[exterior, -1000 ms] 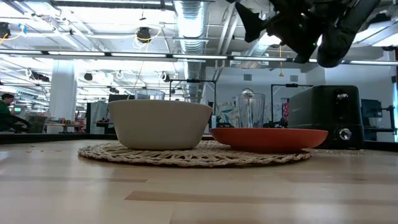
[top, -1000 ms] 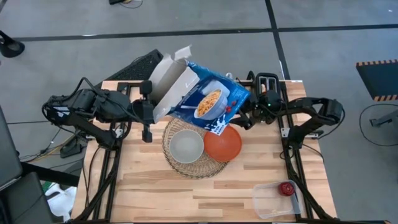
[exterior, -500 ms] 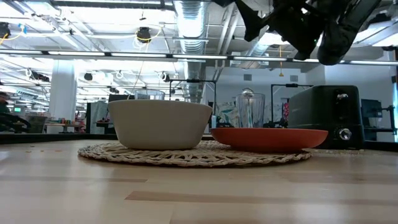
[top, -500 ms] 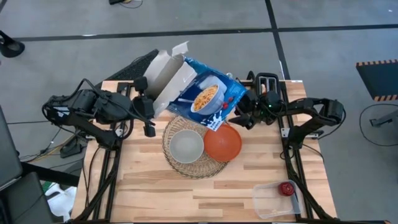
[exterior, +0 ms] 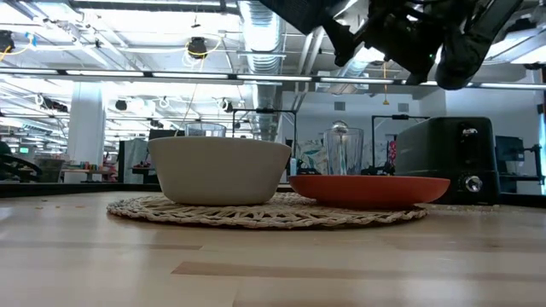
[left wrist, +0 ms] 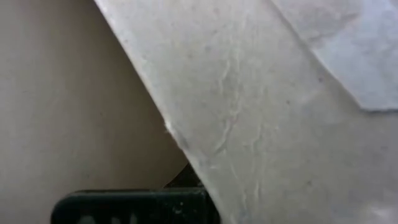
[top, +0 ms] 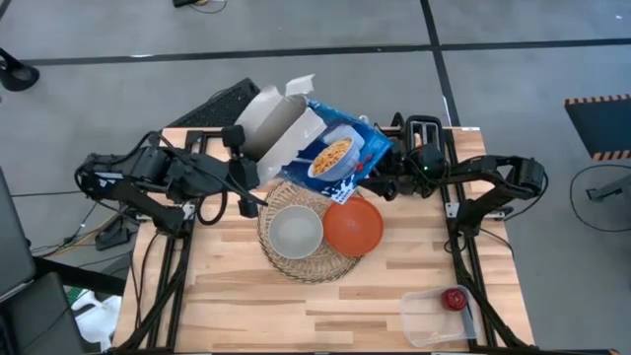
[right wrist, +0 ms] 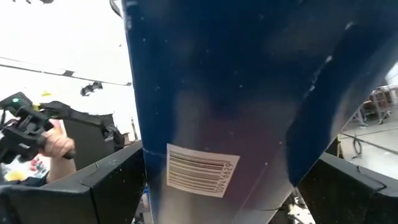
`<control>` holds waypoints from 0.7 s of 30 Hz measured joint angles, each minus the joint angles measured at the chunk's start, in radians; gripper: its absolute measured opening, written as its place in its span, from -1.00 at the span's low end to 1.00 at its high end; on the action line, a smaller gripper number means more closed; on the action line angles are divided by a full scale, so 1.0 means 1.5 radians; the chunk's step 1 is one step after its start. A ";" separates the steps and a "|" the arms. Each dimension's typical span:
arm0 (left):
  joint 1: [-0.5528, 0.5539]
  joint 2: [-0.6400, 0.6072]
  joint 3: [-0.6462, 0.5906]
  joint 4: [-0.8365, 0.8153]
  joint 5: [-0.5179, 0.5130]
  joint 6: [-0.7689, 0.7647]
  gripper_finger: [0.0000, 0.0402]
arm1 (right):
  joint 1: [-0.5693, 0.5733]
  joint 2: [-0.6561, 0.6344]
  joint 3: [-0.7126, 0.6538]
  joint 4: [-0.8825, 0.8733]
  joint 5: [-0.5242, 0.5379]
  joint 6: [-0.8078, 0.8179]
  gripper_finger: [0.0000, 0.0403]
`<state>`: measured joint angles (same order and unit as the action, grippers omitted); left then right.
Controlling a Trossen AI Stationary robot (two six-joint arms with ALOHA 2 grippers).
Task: Arrange a breakfast setting
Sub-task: Pour the cereal from the cereal box into the white bowl
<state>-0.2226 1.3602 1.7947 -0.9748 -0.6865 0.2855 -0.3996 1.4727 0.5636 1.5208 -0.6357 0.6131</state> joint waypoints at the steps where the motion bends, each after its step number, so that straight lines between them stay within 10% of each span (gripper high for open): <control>1: 0.000 0.000 0.000 0.007 0.002 0.001 -1.00 | 0.000 0.000 0.000 0.001 0.009 -0.006 0.95; 21: 0.012 0.018 0.000 0.033 0.031 -0.020 -1.00 | -0.009 0.004 0.032 -0.001 0.014 -0.083 0.61</control>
<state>-0.2039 1.3873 1.7950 -0.9257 -0.6403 0.2552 -0.4137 1.4780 0.6113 1.5191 -0.6150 0.4881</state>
